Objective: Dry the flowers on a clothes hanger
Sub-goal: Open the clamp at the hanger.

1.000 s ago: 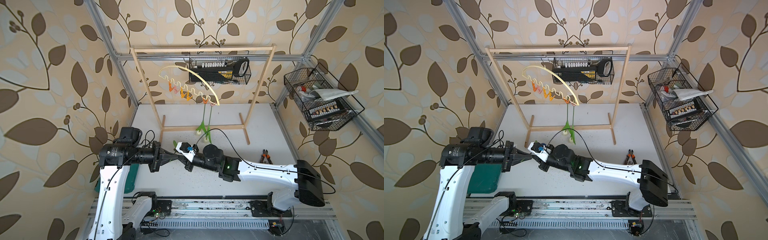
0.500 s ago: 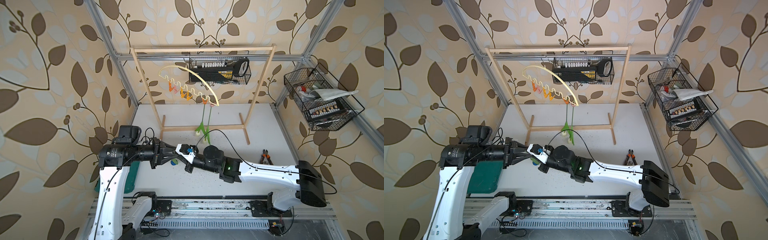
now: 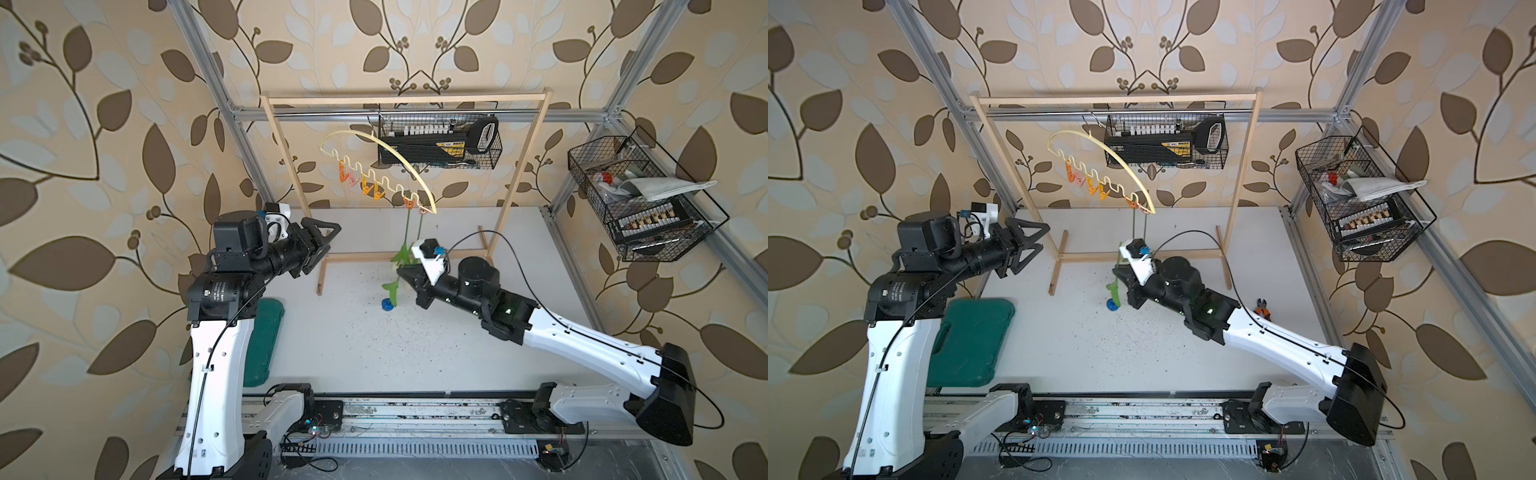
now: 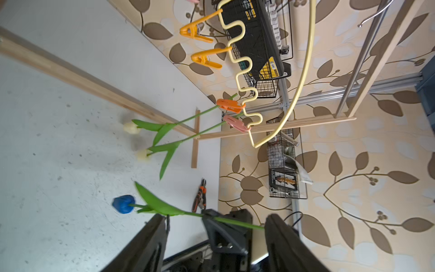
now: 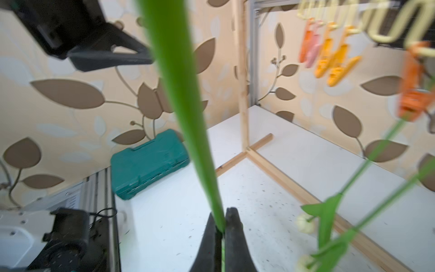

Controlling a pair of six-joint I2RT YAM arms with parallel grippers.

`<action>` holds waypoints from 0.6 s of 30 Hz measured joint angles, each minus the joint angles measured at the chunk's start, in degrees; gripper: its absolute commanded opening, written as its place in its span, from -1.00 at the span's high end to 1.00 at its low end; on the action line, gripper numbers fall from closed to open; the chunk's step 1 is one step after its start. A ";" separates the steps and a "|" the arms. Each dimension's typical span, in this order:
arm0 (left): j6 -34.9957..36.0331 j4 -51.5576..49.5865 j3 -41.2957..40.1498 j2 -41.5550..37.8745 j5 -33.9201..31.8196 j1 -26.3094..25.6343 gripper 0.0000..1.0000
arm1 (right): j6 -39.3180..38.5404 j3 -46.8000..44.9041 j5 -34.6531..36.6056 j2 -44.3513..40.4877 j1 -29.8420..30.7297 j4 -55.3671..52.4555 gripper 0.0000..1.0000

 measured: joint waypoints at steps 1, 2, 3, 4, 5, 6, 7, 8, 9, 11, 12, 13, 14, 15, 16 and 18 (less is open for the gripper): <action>2.14 2.75 -1.92 0.17 -2.49 -1.22 -0.42 | 1.99 -0.22 -1.86 -1.05 -1.68 -1.33 1.00; 4.42 5.33 -3.96 0.42 -4.92 -2.99 -0.44 | 3.98 -0.24 -4.17 -1.75 -2.80 -2.49 1.00; 6.58 7.37 -5.60 0.96 -6.93 -4.90 -0.46 | 5.25 -0.24 -5.99 -1.95 -3.26 -3.06 1.00; 9.05 9.53 -7.08 2.12 -8.94 -7.02 -0.48 | 6.82 -0.22 -8.20 -1.97 -3.54 -3.67 1.00; 11.43 11.37 -8.04 3.61 -10.60 -8.96 -0.50 | 8.33 -0.22 -10.34 -1.77 -3.58 -4.44 1.00; 13.66 12.94 -8.50 5.05 -12.22 -10.58 -0.50 | 9.66 -0.22 -12.31 -1.46 -3.67 -5.09 1.00; 16.11 14.73 -8.74 6.64 -13.75 -12.17 -0.51 | 11.06 -0.22 -14.36 -1.01 -3.67 -5.51 1.00; 18.34 16.50 -8.83 7.98 -15.32 -13.44 -0.51 | 12.44 -0.22 -16.20 -0.44 -3.72 -5.68 1.00; 20.13 18.23 -8.96 8.96 -16.50 -14.29 -0.51 | 13.60 -0.22 -17.62 0.20 -3.78 -5.62 1.00; 24.22 22.97 -9.90 10.01 -18.84 -15.56 -0.51 | 15.45 -0.13 -19.71 1.84 -3.89 -5.07 1.00; 25.68 24.76 -10.27 10.25 -19.26 -15.58 -0.51 | 15.96 0.02 -20.22 2.75 -3.91 -4.87 1.00; 27.45 27.08 -10.69 10.58 -19.96 -15.58 -0.50 | 16.33 0.35 -20.72 3.89 -4.02 -4.70 1.00; 29.20 29.07 -10.73 11.13 -20.39 -15.61 -0.48 | 16.50 0.74 -21.20 5.16 -4.24 -4.37 1.00; 30.71 31.10 -10.73 11.74 -20.61 -15.85 -0.45 | 16.70 1.11 -21.55 6.23 -4.48 -4.20 1.00; 32.44 33.16 -10.73 12.50 -20.98 -15.93 -0.43 | 16.96 1.49 -22.16 7.63 -4.96 -3.76 1.00; 35.50 36.33 -10.71 14.16 -21.75 -16.55 -0.43 | 17.51 1.62 -23.23 9.49 -6.03 -2.80 1.00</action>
